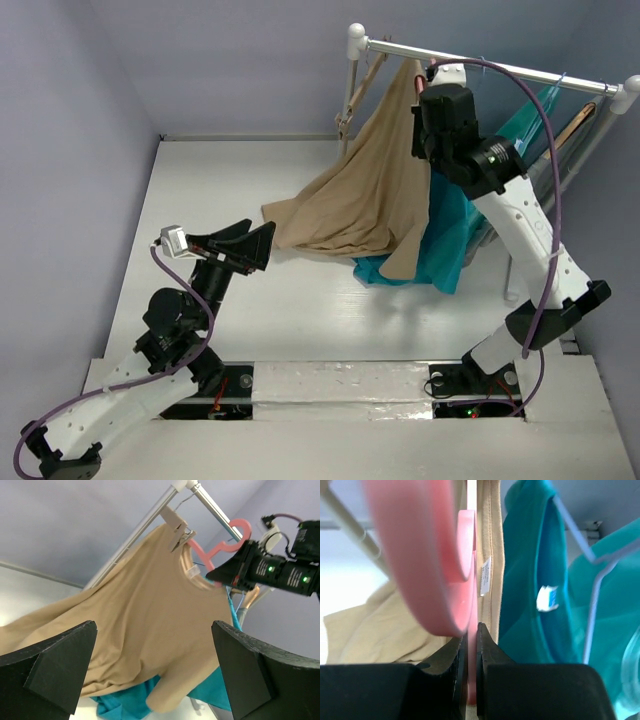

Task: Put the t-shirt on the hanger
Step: Place the hanger at the clothesline.

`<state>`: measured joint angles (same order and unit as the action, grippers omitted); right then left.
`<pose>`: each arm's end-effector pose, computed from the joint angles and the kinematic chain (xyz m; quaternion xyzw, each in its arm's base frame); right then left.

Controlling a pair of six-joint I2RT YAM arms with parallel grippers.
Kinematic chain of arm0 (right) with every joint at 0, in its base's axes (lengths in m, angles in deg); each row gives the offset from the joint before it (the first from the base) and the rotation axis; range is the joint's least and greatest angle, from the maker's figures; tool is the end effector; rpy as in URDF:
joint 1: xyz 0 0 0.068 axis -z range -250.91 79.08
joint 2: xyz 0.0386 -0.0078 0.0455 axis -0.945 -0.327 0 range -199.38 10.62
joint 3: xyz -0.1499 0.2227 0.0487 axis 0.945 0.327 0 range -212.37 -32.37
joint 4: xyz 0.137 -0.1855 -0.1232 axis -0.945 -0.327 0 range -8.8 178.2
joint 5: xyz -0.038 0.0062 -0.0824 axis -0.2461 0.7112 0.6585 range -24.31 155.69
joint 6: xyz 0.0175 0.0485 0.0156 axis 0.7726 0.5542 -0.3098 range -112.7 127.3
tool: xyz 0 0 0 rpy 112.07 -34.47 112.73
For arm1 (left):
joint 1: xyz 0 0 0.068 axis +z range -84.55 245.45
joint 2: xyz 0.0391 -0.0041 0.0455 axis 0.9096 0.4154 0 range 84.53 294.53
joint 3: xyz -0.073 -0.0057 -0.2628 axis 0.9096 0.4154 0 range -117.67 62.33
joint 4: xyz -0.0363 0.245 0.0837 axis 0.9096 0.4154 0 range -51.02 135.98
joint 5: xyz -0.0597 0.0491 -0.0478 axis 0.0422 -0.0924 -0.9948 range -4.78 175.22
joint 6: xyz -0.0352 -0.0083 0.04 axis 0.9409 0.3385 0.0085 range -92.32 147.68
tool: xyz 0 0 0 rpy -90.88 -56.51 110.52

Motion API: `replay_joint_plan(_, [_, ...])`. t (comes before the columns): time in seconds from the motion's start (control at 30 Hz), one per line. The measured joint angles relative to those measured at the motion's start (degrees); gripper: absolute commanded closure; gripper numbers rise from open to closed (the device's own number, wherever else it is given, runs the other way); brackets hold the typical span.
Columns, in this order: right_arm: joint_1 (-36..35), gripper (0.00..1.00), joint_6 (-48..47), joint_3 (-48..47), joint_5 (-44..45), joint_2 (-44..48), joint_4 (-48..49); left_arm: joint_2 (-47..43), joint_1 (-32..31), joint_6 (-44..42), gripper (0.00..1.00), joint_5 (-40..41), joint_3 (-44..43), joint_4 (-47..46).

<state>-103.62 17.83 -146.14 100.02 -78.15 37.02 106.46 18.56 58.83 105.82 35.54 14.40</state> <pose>0.2666 0.1473 0.4898 -0.0029 0.8259 -0.0468 0.5618 0.0826 -0.0700 0.3453 -0.0850 0.5126 -0.4649 0.7168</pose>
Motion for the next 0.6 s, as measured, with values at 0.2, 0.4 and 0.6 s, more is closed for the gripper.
replay_joint_plan(0.2, [2.14, 1.0, -2.34, -9.4, 0.44, -4.57, -2.19, -0.76, 0.0, -0.72, 0.01, 0.83, 0.63, 0.48])
replay_joint_plan(0.4, [3.39, 1.0, -4.33, -14.6, 1.2, -7.1, -3.34, -0.76, 0.0, -0.9, 0.01, 1.01, 0.74, 0.46])
replay_joint_plan(0.6, [4.79, 1.0, -5.66, -16.63, 1.01, -9.9, -3.41, -0.74, 0.0, -0.94, 0.01, 1.16, 0.83, 0.46])
